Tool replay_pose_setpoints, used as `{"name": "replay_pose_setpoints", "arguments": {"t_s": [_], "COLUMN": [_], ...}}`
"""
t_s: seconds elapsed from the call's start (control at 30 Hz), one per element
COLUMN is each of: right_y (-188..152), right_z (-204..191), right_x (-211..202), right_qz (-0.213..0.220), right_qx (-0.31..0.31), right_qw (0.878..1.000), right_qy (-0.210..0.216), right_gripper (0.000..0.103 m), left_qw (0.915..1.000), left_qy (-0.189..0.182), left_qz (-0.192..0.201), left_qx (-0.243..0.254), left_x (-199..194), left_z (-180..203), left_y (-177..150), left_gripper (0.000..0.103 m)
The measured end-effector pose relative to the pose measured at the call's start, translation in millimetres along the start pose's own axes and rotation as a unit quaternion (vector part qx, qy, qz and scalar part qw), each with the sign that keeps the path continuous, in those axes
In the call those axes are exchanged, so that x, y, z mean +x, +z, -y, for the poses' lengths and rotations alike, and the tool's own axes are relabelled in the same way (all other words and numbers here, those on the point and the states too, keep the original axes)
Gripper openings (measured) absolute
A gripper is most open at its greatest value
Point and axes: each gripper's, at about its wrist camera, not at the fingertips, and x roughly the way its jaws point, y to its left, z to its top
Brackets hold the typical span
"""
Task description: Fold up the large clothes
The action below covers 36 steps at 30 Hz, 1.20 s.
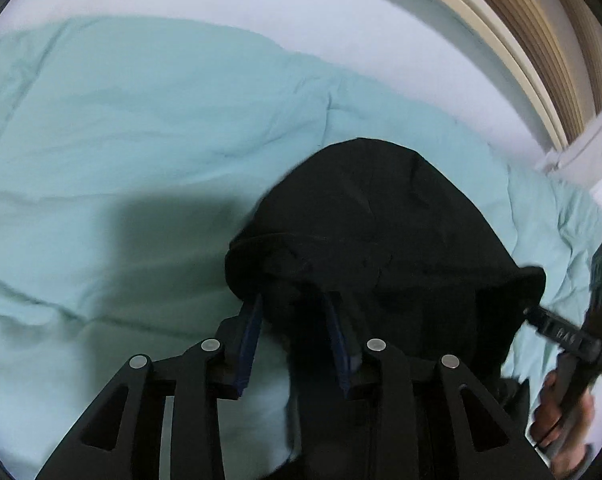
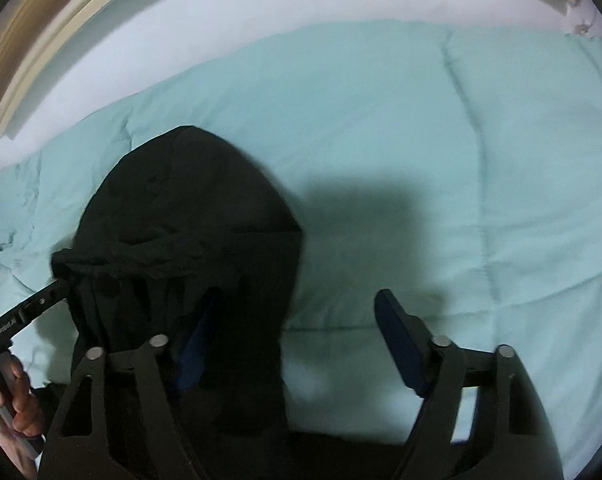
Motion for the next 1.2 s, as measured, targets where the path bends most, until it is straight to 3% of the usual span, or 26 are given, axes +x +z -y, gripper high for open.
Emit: {"name": "replay_pose_setpoints", "arguments": {"t_s": [0.07, 0.13, 0.2, 0.37, 0.43, 0.47, 0.53, 0.57, 0.6, 0.67, 0.8, 0.87, 0.97, 1.03, 1.13, 1.2], "right_y": [2, 5, 6, -8, -14, -16, -19, -21, -25, -29, -30, -37, -45, -41, -31, -38], "right_z": [-7, -9, -3, 19, 23, 25, 33, 37, 43, 48, 48, 49, 39, 25, -2, -6], "right_x": [5, 16, 19, -35, -31, -17, 18, 34, 48, 51, 26, 6, -33, -49, -60, -65], "right_qz": [0.0, 0.002, 0.002, 0.081, 0.081, 0.064, 0.02, -0.002, -0.018, -0.022, -0.026, -0.021, 0.005, 0.027, 0.035, 0.01], "right_qx": [-0.009, -0.015, 0.002, 0.037, 0.032, 0.03, 0.042, 0.047, 0.056, 0.06, 0.035, 0.018, -0.019, -0.041, -0.081, -0.099], "right_qw": [1.0, 1.0, 1.0, 0.995, 0.995, 0.997, 0.998, 0.998, 0.997, 0.996, 0.997, 0.998, 0.998, 0.997, 0.995, 0.992], "right_qy": [0.004, -0.021, -0.008, 0.047, 0.046, 0.039, 0.031, 0.034, 0.044, 0.057, 0.058, 0.063, 0.058, 0.053, 0.048, 0.072], "right_gripper": [0.061, 0.038, 0.006, 0.006, 0.006, 0.006, 0.008, 0.014, 0.019, 0.021, 0.052, 0.058, 0.059, 0.059, 0.061, 0.083], "left_qw": [0.9993, 0.9995, 0.9982, 0.9867, 0.9906, 0.9944, 0.9975, 0.9968, 0.9963, 0.9962, 0.9989, 0.9994, 0.998, 0.9951, 0.9923, 0.9913], "left_qy": [0.037, 0.024, 0.003, -0.074, -0.051, -0.028, -0.009, -0.011, -0.018, -0.031, -0.019, -0.023, -0.018, -0.033, -0.052, -0.051], "left_qz": [-0.001, 0.005, 0.046, 0.134, 0.119, 0.093, 0.009, -0.018, -0.02, -0.009, 0.008, 0.019, 0.059, 0.091, 0.109, 0.111], "left_qx": [-0.005, -0.022, -0.038, -0.054, -0.044, -0.043, -0.069, -0.077, -0.082, -0.081, -0.041, -0.016, 0.014, 0.022, 0.027, 0.047], "left_x": [17, 19, 3, -56, -48, -30, 20, 40, 47, 38, 3, -19, -61, -80, -88, -82], "left_z": [-4, -11, -16, -20, -19, -23, -40, -49, -54, -53, -41, -37, -36, -26, -8, 13], "left_y": [5, 6, 5, -3, -5, -6, -8, -13, -16, -16, -22, -28, -31, -25, -11, -1], "left_gripper": [0.034, 0.033, 0.013, 0.009, 0.009, 0.009, 0.01, 0.012, 0.012, 0.013, 0.034, 0.043, 0.046, 0.05, 0.053, 0.053]}}
